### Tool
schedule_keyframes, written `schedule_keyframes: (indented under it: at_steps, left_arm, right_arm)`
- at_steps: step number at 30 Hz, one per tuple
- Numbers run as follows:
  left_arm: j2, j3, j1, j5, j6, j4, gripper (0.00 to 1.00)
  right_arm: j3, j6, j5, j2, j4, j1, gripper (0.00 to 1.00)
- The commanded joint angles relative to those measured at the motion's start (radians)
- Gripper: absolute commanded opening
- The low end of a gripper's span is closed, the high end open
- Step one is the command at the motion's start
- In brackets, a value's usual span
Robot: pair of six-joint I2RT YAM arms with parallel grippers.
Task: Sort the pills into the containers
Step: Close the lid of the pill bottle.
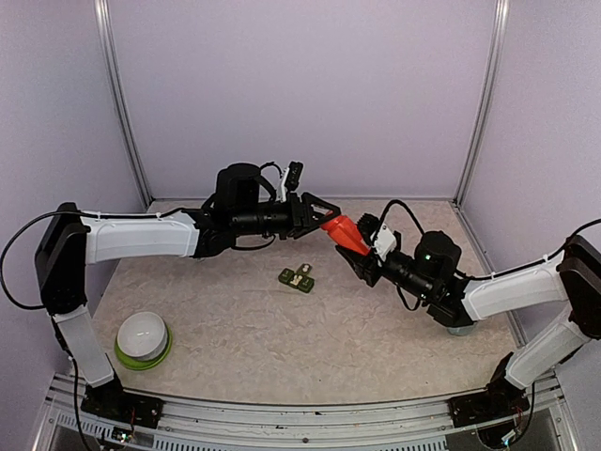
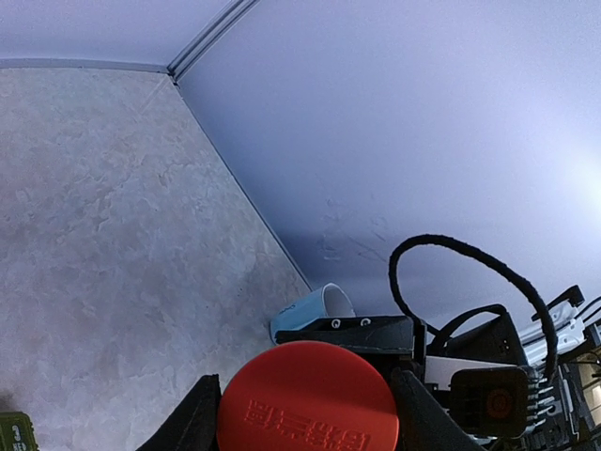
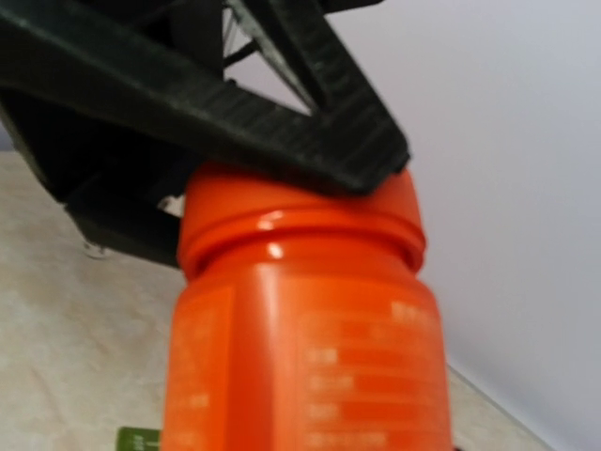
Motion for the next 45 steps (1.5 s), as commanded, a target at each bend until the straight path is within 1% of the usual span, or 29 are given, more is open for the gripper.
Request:
schedule_keyframes:
  at_steps: [1, 4, 10, 16, 21, 26, 28, 31, 34, 36, 38, 40, 45]
  left_arm:
    - [0.037, 0.025, -0.036, 0.052, 0.041, -0.058, 0.47]
    - [0.030, 0.012, -0.036, 0.047, 0.054, -0.062, 0.47]
    - [-0.009, -0.067, -0.036, 0.080, 0.116, 0.083, 0.47]
    - [-0.009, -0.118, -0.036, 0.164, 0.137, 0.217, 0.47]
    - [-0.007, -0.143, -0.036, 0.241, 0.105, 0.308, 0.51]
    - [0.000, -0.134, -0.035, 0.286, 0.100, 0.332, 0.60]
    - [-0.006, -0.135, -0.031, 0.288, 0.112, 0.330, 0.66]
    - [-0.024, -0.144, -0.019, 0.278, 0.115, 0.331, 0.71]
    - [-0.044, -0.148, -0.012, 0.265, 0.125, 0.319, 0.82]
    - [-0.061, -0.151, -0.009, 0.247, 0.138, 0.304, 0.87]
    - [-0.081, -0.155, -0.006, 0.225, 0.152, 0.283, 0.97]
    - [-0.102, -0.164, -0.001, 0.201, 0.159, 0.269, 0.99]
    - [-0.148, -0.199, 0.017, 0.144, 0.144, 0.257, 0.99]
  right_arm:
    - [0.048, -0.043, 0.035, -0.020, 0.037, 0.027, 0.00]
    - [0.055, -0.033, 0.037, -0.030, 0.016, 0.030, 0.00]
    - [0.071, 0.059, -0.065, -0.062, -0.024, 0.030, 0.00]
    - [0.073, 0.171, -0.132, -0.093, -0.062, 0.028, 0.00]
    - [0.014, 0.221, -0.157, -0.138, -0.016, 0.024, 0.00]
    - [0.012, 0.238, -0.213, -0.154, -0.041, 0.012, 0.00]
    - [0.019, 0.246, -0.227, -0.157, -0.058, 0.008, 0.00]
    - [0.020, 0.249, -0.220, -0.160, -0.077, 0.003, 0.00]
    - [0.019, 0.249, -0.213, -0.161, -0.085, -0.004, 0.00]
    - [0.017, 0.252, -0.212, -0.163, -0.083, -0.009, 0.00]
    - [0.015, 0.256, -0.207, -0.164, -0.080, -0.012, 0.00]
    - [0.014, 0.259, -0.203, -0.167, -0.081, -0.015, 0.00]
    - [0.017, 0.267, -0.198, -0.176, -0.086, -0.022, 0.00]
